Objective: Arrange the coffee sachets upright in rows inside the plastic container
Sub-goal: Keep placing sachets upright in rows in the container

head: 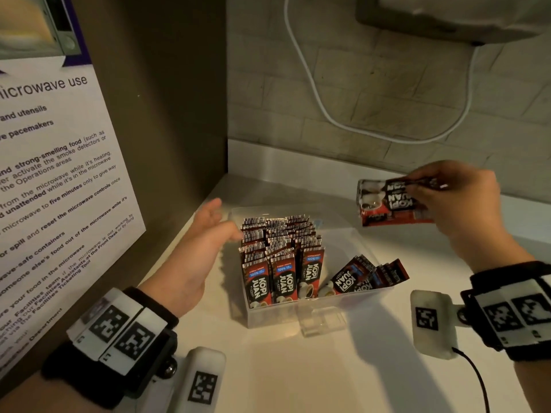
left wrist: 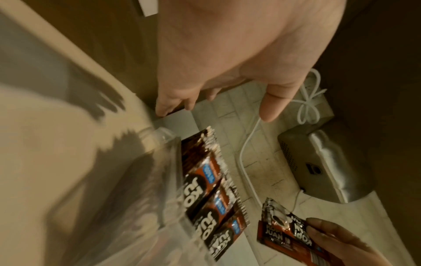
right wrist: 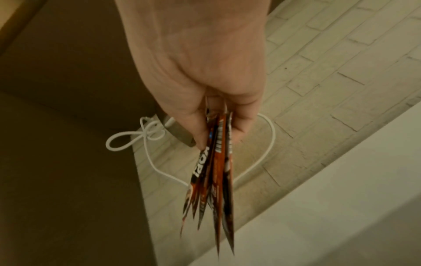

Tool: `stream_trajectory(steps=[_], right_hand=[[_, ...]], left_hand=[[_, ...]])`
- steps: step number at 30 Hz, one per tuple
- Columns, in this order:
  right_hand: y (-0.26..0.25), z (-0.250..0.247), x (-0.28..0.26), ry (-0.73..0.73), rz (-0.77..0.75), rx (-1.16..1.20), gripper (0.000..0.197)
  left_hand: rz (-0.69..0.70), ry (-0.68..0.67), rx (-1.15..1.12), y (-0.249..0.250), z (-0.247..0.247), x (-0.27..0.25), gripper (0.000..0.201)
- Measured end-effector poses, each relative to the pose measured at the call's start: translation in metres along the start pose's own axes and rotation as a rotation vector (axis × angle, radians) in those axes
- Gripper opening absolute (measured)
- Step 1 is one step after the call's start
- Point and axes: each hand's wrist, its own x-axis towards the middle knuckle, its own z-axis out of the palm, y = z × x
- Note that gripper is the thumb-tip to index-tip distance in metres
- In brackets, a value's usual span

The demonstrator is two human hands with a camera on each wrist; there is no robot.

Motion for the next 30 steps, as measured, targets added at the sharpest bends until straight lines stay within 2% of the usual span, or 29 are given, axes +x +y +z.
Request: stream_trajectory(steps=[3,5,9,11,16,18,21,22,25,28,30], right_hand=[[-0.027,-0.006,-0.008,0.034,-0.036,0.312,0.029],[-0.047,-0.001,-0.018,-0.004,-0.057,0.48,0.026],[-0.072,0.022,-0.038,-0.106,-0.085,0.599,0.023],[-0.078,0.036,-0.047,-0.165,-0.035,0.718,0.022],[-0.077,0.065,-0.066,-0.342,0.169,0.87,0.017],[-0.076,0.072,-0.071,-0.436,0.264,0.899,0.014],[-0.076,0.076,-0.078,-0.558,0.328,0.892,0.01],[-0.076,0.077,-0.079,-0.584,0.32,0.865,0.01],[-0.076,0.077,-0.083,-0.592,0.248,0.811,0.014],[-0.073,0.074,-0.086,-0.6,0.053,0.615,0.034],[-0.073,0.073,-0.089,-0.613,-0.084,0.412,0.049]], left_hand=[[0.172,0.035,-0.019,0.016,0.007,-0.004,0.034],[0.193,-0.125,0.007,0.025,0.015,-0.006,0.026],[0.045,-0.613,0.289,0.029,0.036,-0.01,0.052],[0.029,-0.664,0.256,0.027,0.047,-0.01,0.058],[0.079,-0.409,-0.455,0.027,0.059,-0.004,0.037],[0.152,-0.356,-0.589,0.031,0.06,-0.005,0.03],[0.169,-0.227,-0.681,0.036,0.062,-0.002,0.047],[0.168,-0.182,-0.698,0.037,0.063,-0.001,0.052],[0.223,-0.065,-0.745,0.037,0.064,0.003,0.043],[0.33,0.025,-0.719,0.038,0.064,0.004,0.048],[0.358,0.013,-0.654,0.038,0.064,0.003,0.037]])
